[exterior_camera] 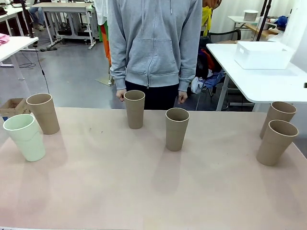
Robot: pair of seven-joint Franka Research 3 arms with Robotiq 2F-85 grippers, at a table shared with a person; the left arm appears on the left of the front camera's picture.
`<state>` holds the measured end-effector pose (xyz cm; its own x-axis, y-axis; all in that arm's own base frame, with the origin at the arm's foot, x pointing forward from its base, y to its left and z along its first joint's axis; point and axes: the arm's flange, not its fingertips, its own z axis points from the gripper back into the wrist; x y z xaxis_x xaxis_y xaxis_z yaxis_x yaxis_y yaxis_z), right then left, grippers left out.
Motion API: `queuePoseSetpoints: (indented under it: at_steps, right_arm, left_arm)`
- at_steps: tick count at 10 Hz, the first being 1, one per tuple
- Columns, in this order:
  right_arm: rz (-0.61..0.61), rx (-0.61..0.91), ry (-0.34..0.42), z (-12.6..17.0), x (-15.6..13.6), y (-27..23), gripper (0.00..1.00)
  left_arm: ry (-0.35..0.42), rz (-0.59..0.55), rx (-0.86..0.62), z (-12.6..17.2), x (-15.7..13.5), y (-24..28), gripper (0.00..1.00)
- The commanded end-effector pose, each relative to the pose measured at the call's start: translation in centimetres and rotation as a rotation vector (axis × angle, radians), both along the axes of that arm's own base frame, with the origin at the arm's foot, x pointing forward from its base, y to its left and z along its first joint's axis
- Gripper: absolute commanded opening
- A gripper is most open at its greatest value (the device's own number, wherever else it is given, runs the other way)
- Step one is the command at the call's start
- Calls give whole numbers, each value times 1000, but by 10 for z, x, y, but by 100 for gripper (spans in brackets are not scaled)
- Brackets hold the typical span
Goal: Stack the cups and store them in the basket.
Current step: Pick up two Reusable plastic cups , one in each hand.
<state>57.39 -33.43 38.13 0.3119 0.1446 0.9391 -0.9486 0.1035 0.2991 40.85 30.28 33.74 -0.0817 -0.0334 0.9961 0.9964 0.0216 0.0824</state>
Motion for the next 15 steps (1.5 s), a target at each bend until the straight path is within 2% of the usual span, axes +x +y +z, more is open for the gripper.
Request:
queuePoseSetpoints:
  at_steps: [1,3,5,7,8,9,12,15]
  right_arm:
    - [29,81,-142,-24,13,-14,100]
    - [4,154,-246,-56,20,-17,100]
    - [-29,188,-287,-85,29,-10,100]
    - [-27,180,-295,-100,32,-13,100]
    - [11,156,-278,-100,34,-10,100]
    - [-31,187,-256,-103,25,-6,100]
    - [-31,187,-256,-103,25,-6,100]
    - [13,120,-295,-118,28,-3,100]
  left_arm:
    - [-59,-26,-63,-10,0,18,100]
    - [-61,-28,-87,-32,7,23,100]
    - [-39,-50,-79,-59,20,22,100]
    - [-48,-80,-97,-78,28,18,100]
    - [-43,-127,-132,-80,26,0,100]
    - [-10,-44,-100,-71,33,17,100]
    - [1,-62,-110,-79,38,11,100]
    - [-66,0,-149,-95,36,-8,100]
